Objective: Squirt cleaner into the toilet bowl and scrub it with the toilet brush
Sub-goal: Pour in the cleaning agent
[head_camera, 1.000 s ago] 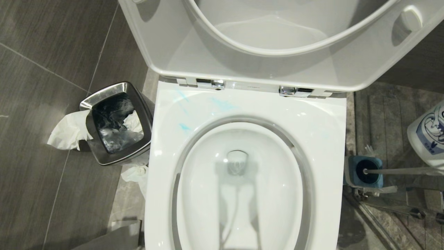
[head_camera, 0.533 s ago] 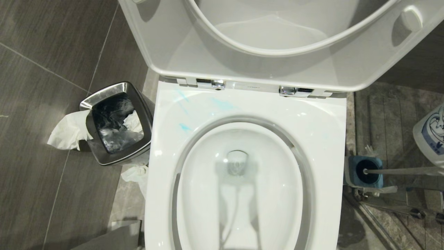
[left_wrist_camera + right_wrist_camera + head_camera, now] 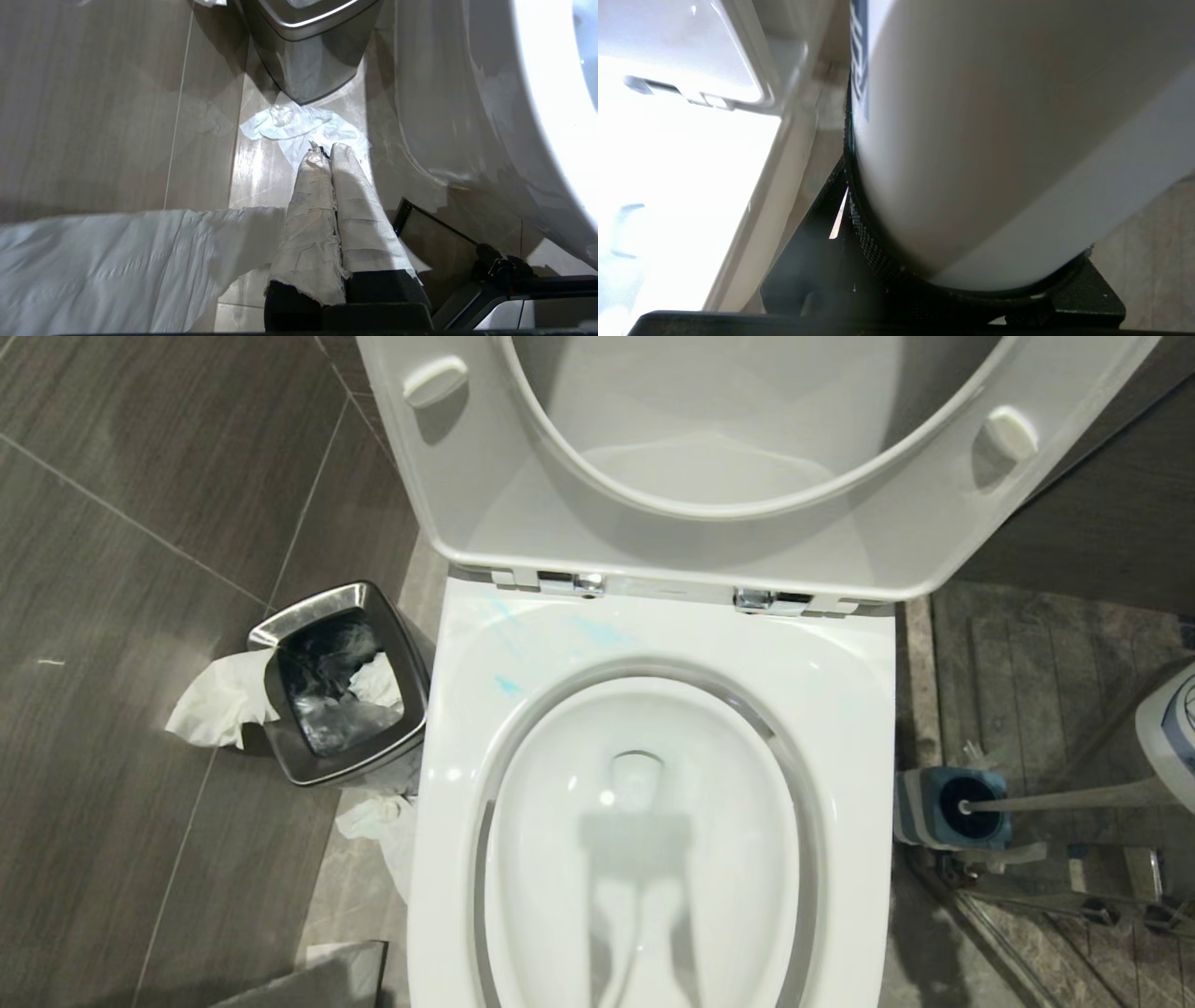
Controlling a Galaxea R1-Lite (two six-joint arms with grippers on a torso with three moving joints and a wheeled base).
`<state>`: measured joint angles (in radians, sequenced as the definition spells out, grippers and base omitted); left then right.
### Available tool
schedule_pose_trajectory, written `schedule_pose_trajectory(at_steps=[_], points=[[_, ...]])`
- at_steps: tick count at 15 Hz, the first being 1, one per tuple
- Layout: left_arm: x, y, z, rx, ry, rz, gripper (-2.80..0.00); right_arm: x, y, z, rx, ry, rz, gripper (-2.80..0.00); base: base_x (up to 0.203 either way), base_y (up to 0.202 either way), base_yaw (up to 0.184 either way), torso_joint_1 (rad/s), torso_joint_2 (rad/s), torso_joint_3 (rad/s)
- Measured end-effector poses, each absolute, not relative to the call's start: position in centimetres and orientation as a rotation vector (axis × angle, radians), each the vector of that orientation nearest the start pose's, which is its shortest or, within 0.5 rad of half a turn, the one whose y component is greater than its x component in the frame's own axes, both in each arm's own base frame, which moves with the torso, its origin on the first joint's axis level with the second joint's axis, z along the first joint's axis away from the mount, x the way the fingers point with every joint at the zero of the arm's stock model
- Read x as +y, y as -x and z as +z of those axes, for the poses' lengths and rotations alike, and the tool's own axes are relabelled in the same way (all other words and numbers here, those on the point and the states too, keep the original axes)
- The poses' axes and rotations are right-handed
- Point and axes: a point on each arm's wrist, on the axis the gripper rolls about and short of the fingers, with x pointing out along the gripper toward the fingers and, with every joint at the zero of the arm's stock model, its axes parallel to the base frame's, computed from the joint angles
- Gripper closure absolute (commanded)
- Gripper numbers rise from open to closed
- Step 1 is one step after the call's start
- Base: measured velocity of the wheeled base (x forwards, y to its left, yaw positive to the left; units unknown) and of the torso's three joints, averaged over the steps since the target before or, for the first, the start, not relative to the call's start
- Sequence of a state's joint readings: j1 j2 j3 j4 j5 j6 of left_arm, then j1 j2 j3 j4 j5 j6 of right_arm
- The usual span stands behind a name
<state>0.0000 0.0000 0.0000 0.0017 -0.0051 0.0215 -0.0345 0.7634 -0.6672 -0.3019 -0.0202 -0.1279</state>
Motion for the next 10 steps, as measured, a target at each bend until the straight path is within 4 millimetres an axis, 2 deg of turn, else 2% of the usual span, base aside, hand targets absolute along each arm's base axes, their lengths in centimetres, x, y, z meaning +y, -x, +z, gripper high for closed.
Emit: schedule_pose_trajectory(at_steps=[7, 10], points=[[0.00, 2.28, 7.53, 0.002, -0.020, -0.002, 0.00, -0.24, -5.98, 28.89, -0.222, 0.130, -0.064, 0.00, 0.000, 0.000, 0.000, 0.002, 0.00, 0.197], [0.00, 2.28, 7.53, 0.002, -0.019, 0.000, 0.00, -0.24, -6.00, 28.35, -0.207, 0.130, -0.062, 0.00, 0.000, 0.000, 0.000, 0.002, 0.00, 0.202]])
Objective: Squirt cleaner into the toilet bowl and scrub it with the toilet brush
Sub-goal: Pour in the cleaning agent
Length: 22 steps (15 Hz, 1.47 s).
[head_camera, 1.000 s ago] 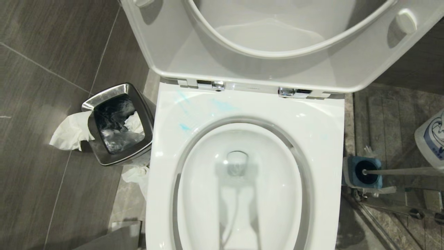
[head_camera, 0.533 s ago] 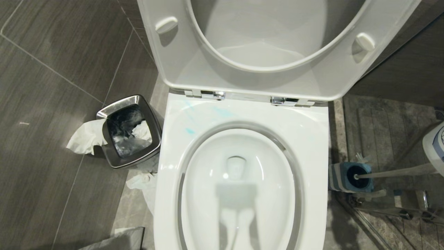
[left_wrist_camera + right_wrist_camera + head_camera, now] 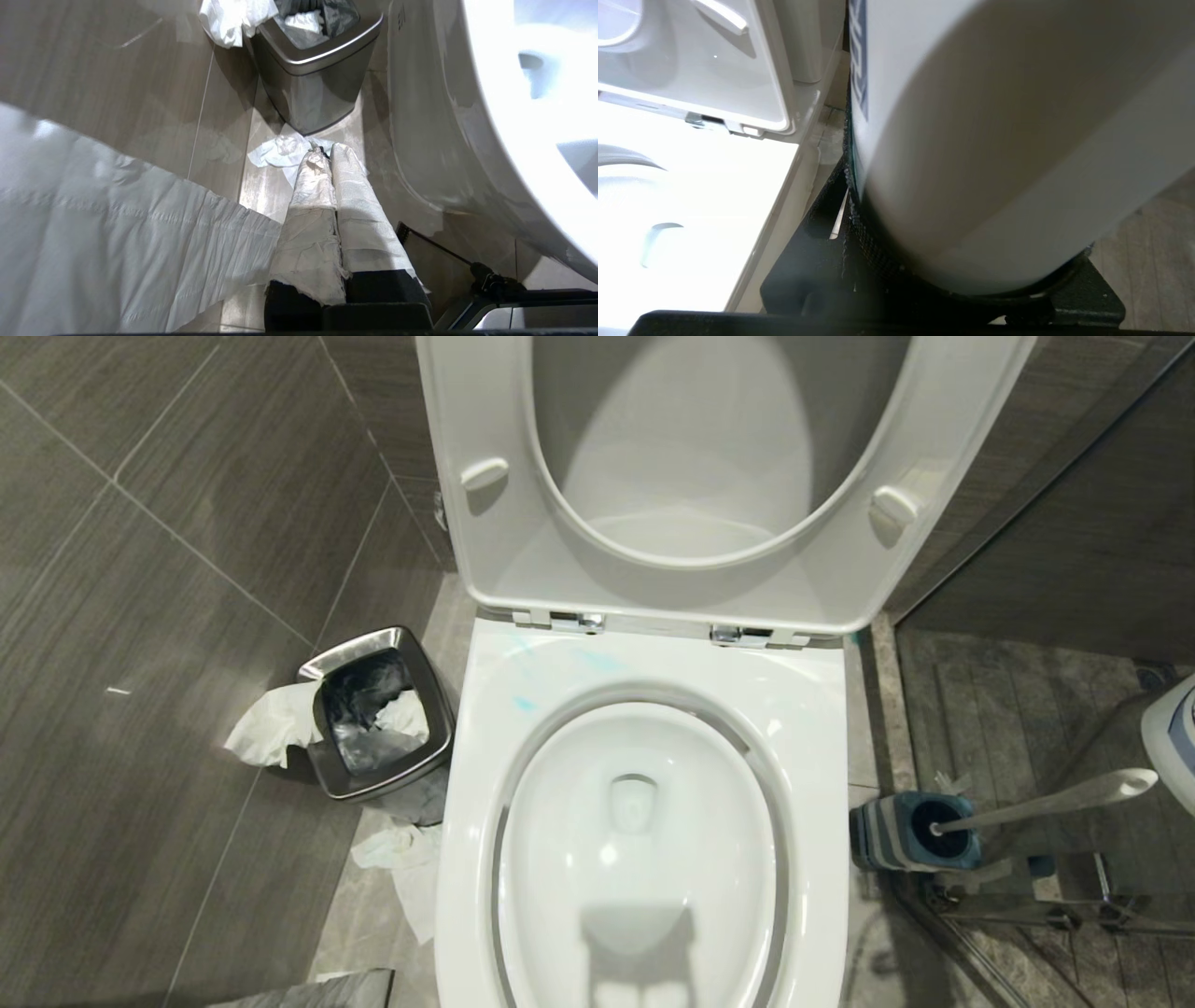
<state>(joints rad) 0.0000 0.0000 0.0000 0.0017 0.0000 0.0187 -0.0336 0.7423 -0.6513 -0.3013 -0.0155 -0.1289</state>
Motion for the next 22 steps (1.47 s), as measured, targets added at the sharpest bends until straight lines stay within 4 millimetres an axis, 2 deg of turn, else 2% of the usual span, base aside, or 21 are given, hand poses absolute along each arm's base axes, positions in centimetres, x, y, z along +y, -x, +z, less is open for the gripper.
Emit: schedule_pose_trajectory(at_steps=[22], points=[[0.0, 2.3, 7.5, 0.003, -0.016, -0.003, 0.00, -0.2, -6.6, 26.5, -0.138, 0.128, -0.053, 0.00, 0.000, 0.000, 0.000, 0.003, 0.00, 0.203]])
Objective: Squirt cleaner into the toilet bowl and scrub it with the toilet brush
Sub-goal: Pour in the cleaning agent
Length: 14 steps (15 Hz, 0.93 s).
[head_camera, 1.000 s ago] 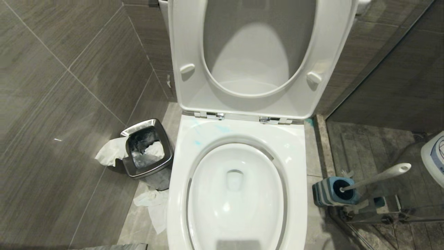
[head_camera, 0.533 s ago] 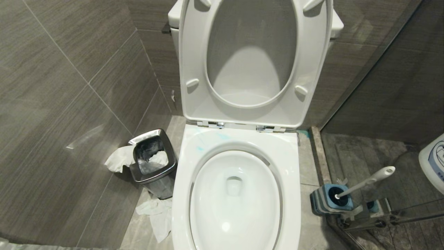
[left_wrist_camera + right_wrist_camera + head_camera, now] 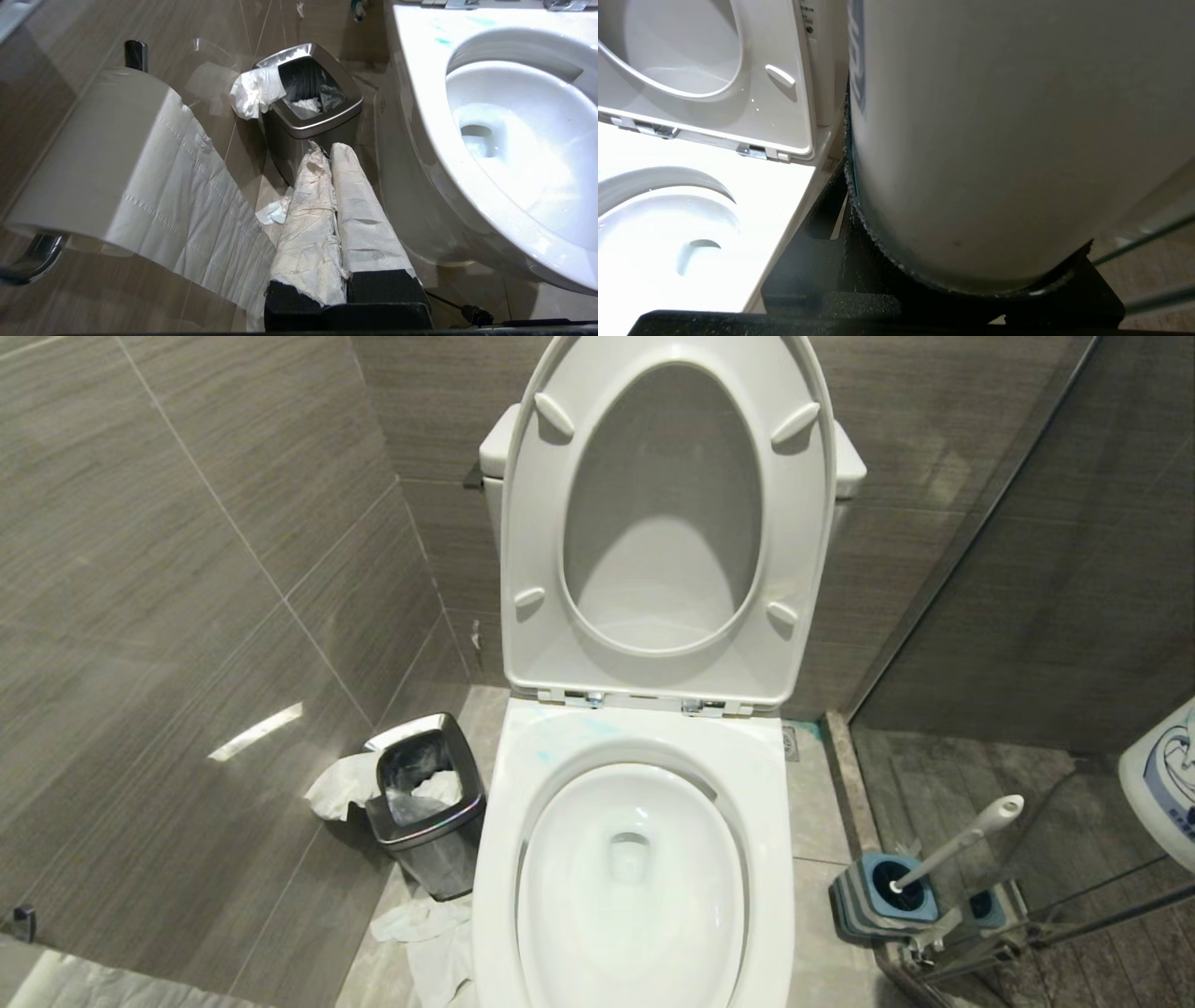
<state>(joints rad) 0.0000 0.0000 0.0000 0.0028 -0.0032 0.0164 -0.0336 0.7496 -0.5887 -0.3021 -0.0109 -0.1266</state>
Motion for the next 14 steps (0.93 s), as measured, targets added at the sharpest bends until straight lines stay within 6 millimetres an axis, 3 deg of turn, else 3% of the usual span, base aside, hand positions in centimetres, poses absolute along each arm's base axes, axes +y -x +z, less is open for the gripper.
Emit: schedule_pose_trajectory(at_steps=[8, 14], points=[[0.0, 2.3, 7.5, 0.003, -0.016, -0.003, 0.00, -0.3, -7.2, 26.4, -0.119, 0.123, -0.055, 0.00, 0.000, 0.000, 0.000, 0.001, 0.00, 0.093], [0.0, 2.3, 7.5, 0.003, -0.019, -0.006, 0.00, 0.1, -10.5, 25.9, -0.043, 0.134, -0.037, 0.00, 0.000, 0.000, 0.000, 0.000, 0.00, 0.000]])
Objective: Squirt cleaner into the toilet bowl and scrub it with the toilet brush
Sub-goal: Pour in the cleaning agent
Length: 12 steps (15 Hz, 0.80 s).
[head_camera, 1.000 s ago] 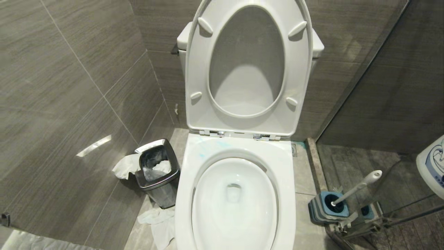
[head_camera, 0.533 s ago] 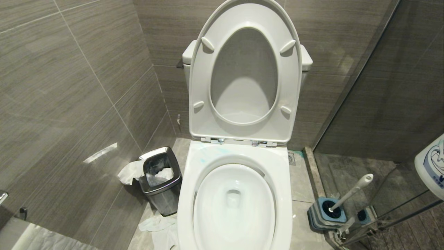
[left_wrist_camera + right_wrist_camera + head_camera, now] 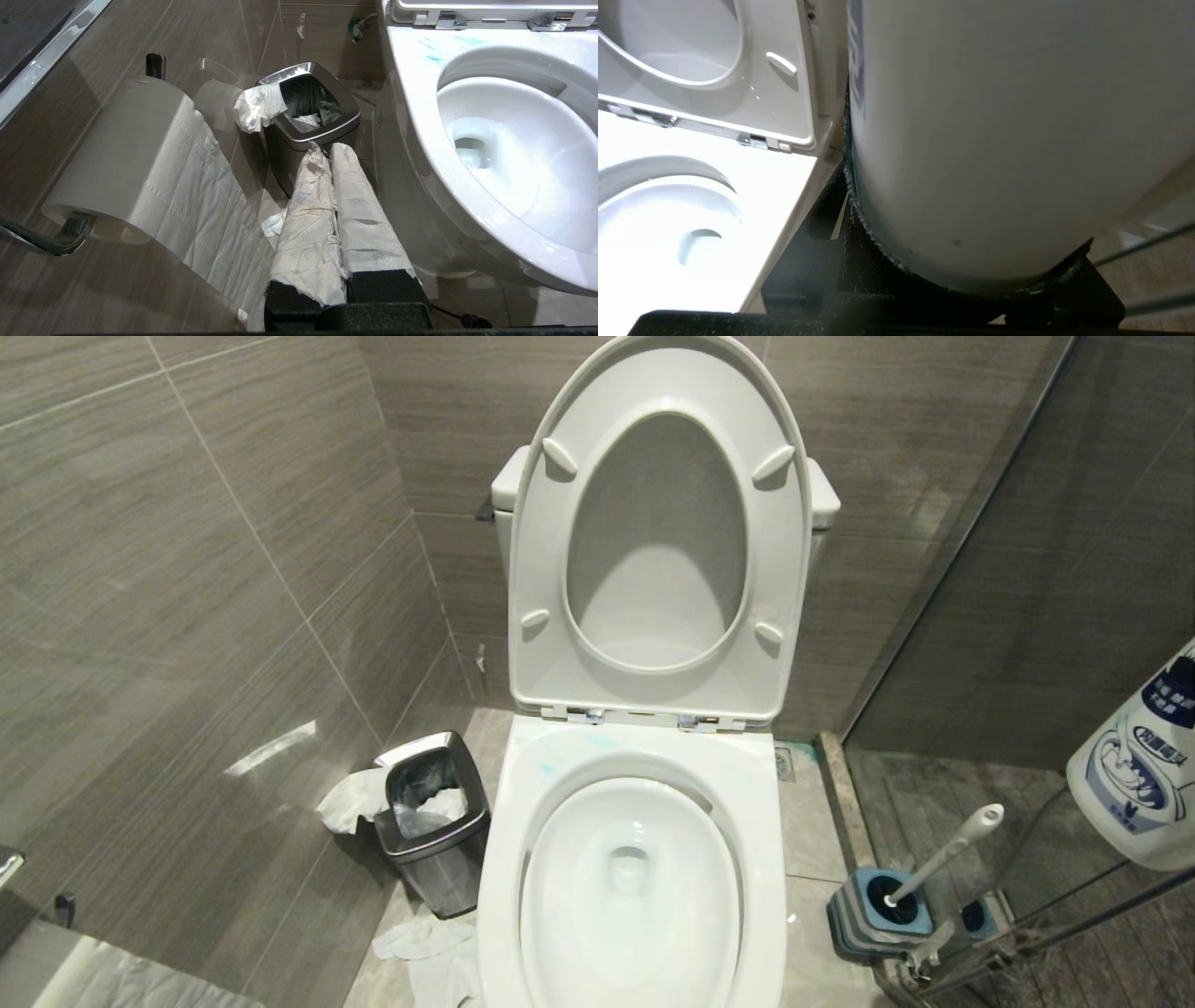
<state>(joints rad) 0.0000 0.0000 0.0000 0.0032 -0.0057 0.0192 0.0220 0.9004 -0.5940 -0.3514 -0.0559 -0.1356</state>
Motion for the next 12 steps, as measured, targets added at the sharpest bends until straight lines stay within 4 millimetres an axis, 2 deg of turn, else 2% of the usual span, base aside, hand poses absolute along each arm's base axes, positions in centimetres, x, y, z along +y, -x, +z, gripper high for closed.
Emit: schedule_pose_trajectory(at_steps=[3, 7, 9, 12], points=[[0.0, 2.3, 7.5, 0.002, -0.021, -0.008, 0.00, 1.9, -12.5, 25.5, -0.017, 0.140, -0.009, 0.00, 0.000, 0.000, 0.000, 0.000, 0.00, 0.000], [0.0, 2.3, 7.5, 0.003, -0.021, -0.007, 0.00, 6.8, -14.8, 24.6, 0.034, 0.182, 0.040, 0.00, 0.000, 0.000, 0.000, 0.000, 0.00, 0.000], [0.0, 2.3, 7.5, 0.003, -0.021, -0.007, 0.00, 8.8, -16.0, 23.7, 0.068, 0.248, 0.023, 0.00, 0.000, 0.000, 0.000, 0.000, 0.00, 0.000], [0.0, 2.3, 7.5, 0.003, -0.024, -0.010, 0.00, 10.5, -17.7, 22.1, 0.133, 0.370, 0.041, 0.00, 0.000, 0.000, 0.000, 0.000, 0.00, 0.000]])
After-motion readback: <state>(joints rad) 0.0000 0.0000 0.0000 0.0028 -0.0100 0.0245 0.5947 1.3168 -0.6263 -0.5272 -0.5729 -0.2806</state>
